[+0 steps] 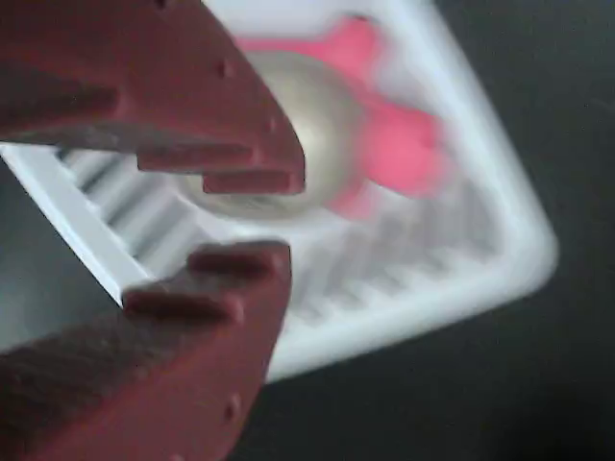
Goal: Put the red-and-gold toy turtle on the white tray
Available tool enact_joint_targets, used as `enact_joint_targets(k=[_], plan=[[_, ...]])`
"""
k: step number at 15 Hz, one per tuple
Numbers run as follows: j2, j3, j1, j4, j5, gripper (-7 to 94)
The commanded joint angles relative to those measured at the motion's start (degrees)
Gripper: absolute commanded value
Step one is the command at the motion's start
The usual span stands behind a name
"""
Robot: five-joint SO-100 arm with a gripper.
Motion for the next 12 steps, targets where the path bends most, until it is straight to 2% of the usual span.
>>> enact_joint_targets(k=[1, 4, 7, 8, 12], plan=[[20.8, 15.3, -6.2, -12.7, 2.3, 0], [35.1, 38.8, -13.7, -25.1, 1.8, 0], [49.7, 65.4, -15.7, -39.8, 1.0, 0], [54.9, 72.8, -16.0, -41.7, 0.1, 0], [70.8, 93.3, -16.8, -41.0, -2.0, 0]])
